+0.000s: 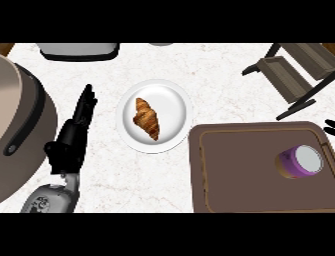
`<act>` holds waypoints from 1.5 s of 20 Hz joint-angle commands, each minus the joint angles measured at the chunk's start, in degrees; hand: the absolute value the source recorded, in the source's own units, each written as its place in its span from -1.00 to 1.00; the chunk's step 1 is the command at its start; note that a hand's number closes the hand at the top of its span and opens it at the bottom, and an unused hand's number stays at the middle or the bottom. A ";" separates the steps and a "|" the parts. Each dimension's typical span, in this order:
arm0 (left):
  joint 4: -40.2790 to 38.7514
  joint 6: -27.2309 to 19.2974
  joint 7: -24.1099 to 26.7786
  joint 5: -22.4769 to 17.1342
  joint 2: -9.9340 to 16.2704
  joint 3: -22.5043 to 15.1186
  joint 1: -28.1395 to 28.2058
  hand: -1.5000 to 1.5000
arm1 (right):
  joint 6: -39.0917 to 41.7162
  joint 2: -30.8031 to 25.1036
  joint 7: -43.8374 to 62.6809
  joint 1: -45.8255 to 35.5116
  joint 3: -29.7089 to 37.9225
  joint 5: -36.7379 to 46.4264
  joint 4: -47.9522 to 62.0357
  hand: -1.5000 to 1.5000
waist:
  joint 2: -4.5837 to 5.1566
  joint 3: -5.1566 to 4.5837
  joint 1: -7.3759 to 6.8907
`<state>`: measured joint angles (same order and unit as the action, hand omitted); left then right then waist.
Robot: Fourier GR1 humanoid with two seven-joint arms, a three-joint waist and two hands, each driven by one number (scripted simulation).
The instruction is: Pick the can from the tray and place it in the tiered basket
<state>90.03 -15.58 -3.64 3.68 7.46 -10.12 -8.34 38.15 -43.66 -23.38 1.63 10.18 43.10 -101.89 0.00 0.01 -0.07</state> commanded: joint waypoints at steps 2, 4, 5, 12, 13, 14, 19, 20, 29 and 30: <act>-2.48 -0.11 0.04 1.32 -1.57 1.21 -3.16 0.00 | -1.29 0.25 -7.01 0.51 0.03 1.39 3.67 -1.00 | 0.00 0.00 0.26; 0.18 0.10 -0.49 1.68 -0.89 1.28 -0.34 0.00 | -3.76 -0.80 -10.87 2.44 0.75 2.28 5.78 -1.00 | -0.03 0.01 0.21; -0.65 0.65 -2.31 1.77 -1.41 1.74 -3.18 0.00 | -1.47 1.89 -6.60 -0.29 -0.88 2.40 4.05 -1.00 | -0.01 0.00 0.16; 1.80 1.03 -3.23 2.61 -1.52 2.18 -2.15 0.00 | 0.32 4.26 -1.96 -4.72 -6.25 3.89 5.50 -1.00 | -0.01 0.00 -0.24; -1.40 0.72 -1.64 3.83 -2.84 1.80 -2.88 0.00 | 1.59 4.06 -1.98 -2.10 -3.98 3.31 2.06 -1.00 | -0.04 -0.01 0.20; -1.44 1.50 -1.25 2.70 -2.55 2.82 -2.27 0.00 | 1.52 4.87 -1.94 -4.65 -5.22 3.48 4.70 -1.00 | 0.00 -0.01 0.01; 3.04 6.20 1.67 -0.66 1.02 5.49 4.34 0.00 | 1.91 5.80 -0.60 -1.50 -5.74 3.99 1.03 -1.00 | -0.09 -0.02 0.06; -3.33 2.49 2.33 3.18 -3.59 2.73 -0.56 0.00 | -0.79 7.33 -1.14 -5.86 -8.86 7.12 8.05 -1.00 | 0.05 -0.01 -0.01; -2.22 3.00 1.25 5.04 -4.22 3.69 -2.19 0.00 | 0.81 6.92 -3.32 -5.88 -6.02 7.87 9.99 -1.00 | 0.00 0.00 0.08; 3.82 4.03 -1.73 3.78 -3.44 3.34 1.98 0.00 | -0.66 11.35 0.67 -3.89 -9.38 9.15 5.88 -1.00 | -0.07 0.00 -0.04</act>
<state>88.86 -12.04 -2.73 7.32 4.00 -6.19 -8.88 37.54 -35.30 -23.01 -3.31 2.51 50.84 -95.21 -0.02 -0.01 0.00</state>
